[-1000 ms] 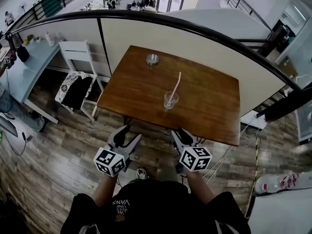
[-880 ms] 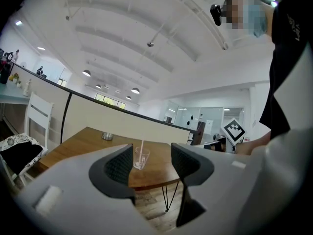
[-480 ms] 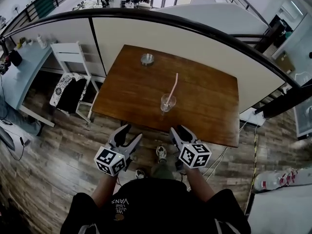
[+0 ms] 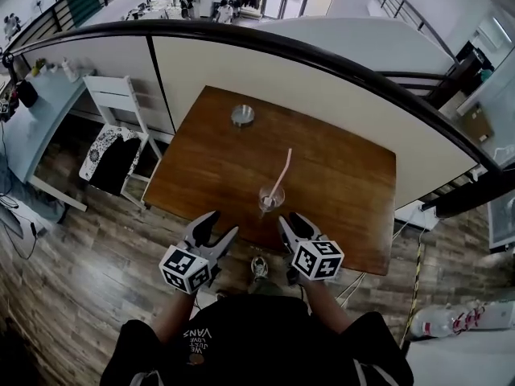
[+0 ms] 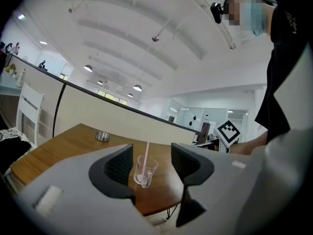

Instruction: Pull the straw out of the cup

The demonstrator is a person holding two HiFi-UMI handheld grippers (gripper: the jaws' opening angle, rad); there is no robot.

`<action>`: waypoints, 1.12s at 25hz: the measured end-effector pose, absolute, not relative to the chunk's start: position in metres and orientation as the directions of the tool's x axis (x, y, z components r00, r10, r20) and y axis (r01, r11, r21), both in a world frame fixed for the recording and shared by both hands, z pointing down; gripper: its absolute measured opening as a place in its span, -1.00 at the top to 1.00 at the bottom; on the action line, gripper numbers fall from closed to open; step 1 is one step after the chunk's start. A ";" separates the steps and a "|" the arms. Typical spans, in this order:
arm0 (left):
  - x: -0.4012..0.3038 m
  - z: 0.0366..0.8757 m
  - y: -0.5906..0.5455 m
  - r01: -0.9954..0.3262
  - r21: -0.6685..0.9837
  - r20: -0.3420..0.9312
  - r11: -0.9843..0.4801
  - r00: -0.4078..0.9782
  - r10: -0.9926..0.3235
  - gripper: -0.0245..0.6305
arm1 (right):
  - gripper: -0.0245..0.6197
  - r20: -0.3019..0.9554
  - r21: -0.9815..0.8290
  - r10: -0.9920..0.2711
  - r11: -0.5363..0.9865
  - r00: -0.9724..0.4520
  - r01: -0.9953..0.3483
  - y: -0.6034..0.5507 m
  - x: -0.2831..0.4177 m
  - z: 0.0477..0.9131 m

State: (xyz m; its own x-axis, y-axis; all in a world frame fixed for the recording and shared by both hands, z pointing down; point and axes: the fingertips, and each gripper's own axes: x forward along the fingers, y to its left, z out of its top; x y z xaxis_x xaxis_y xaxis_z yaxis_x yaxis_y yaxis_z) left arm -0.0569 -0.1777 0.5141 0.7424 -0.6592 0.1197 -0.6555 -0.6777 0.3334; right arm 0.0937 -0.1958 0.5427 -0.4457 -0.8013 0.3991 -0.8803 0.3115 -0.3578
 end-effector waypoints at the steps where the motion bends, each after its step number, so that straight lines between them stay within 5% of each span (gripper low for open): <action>1: -0.054 0.516 -0.183 -0.656 0.335 0.121 -0.676 0.742 -0.659 0.23 | 0.51 0.404 -0.357 -0.797 0.316 -0.450 -0.879 -0.203 0.095 0.545; 28: -0.012 0.540 -0.257 -0.712 0.344 0.195 -0.612 0.692 -0.695 0.23 | 0.51 0.457 -0.350 -0.698 0.429 -0.552 -0.833 -0.326 0.109 0.591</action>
